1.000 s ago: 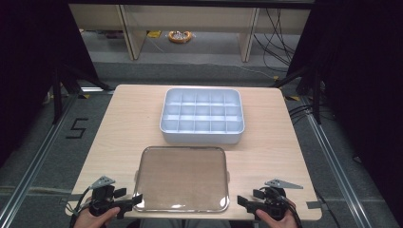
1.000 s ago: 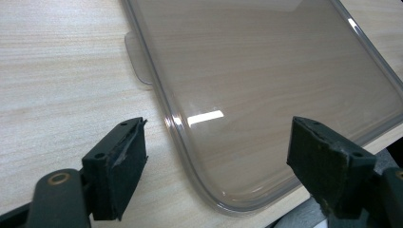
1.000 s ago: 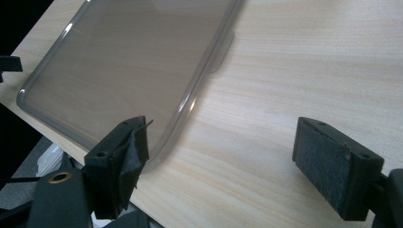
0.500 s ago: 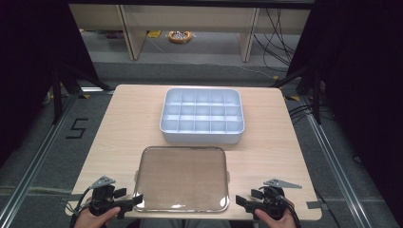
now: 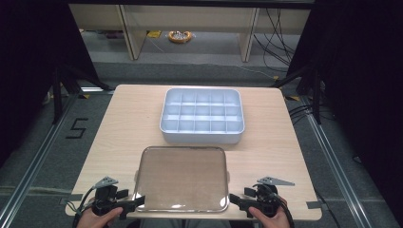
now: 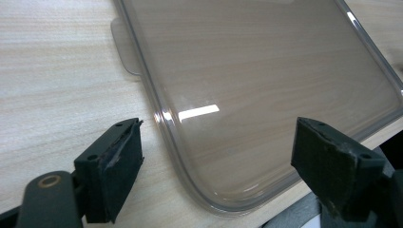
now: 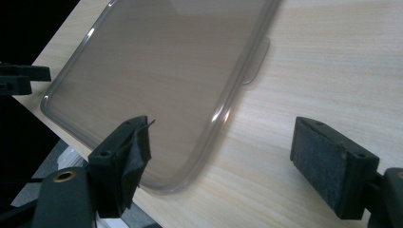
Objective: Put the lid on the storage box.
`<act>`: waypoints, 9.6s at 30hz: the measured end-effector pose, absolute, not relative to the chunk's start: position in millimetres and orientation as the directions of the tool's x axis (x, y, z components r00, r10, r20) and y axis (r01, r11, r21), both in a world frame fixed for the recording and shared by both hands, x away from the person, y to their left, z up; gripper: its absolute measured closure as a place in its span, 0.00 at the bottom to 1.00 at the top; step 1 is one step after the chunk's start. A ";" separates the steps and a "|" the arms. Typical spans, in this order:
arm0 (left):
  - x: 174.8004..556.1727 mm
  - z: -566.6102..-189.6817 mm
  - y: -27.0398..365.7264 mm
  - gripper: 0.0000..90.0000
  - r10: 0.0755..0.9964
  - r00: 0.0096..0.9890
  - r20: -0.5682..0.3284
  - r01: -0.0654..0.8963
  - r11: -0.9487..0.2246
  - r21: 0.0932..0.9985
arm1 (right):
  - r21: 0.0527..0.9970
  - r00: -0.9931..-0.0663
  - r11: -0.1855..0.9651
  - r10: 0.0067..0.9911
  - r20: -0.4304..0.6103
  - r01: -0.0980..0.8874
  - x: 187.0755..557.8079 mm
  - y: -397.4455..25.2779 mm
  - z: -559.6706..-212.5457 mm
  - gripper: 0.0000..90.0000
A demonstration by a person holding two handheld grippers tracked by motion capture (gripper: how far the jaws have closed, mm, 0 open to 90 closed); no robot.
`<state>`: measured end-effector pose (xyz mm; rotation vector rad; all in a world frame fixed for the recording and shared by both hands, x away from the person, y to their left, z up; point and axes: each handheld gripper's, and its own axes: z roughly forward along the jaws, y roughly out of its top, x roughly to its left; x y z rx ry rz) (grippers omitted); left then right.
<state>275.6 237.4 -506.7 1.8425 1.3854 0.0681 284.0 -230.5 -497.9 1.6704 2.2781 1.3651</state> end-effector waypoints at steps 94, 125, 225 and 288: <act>296.2 -509.7 232.2 0.73 0.726 0.401 -0.559 0.732 0.113 0.672 | 0.647 -0.522 0.154 0.739 0.426 0.746 290.7 -218.5 -492.6 0.67; 362.0 -427.7 191.4 0.76 0.792 0.451 -0.411 0.573 0.096 0.814 | 0.802 -0.446 0.061 0.855 0.266 0.595 355.6 -228.9 -423.2 0.62; 528.4 -449.7 158.1 0.57 0.884 0.229 -0.408 0.635 0.182 0.751 | 0.767 -0.251 -0.010 0.942 0.222 0.641 503.6 -209.1 -437.9 0.46; 530.9 -455.2 171.2 0.52 0.864 0.209 -0.458 0.695 0.198 0.691 | 0.746 -0.204 -0.145 0.912 0.355 0.650 514.3 -229.2 -444.0 0.50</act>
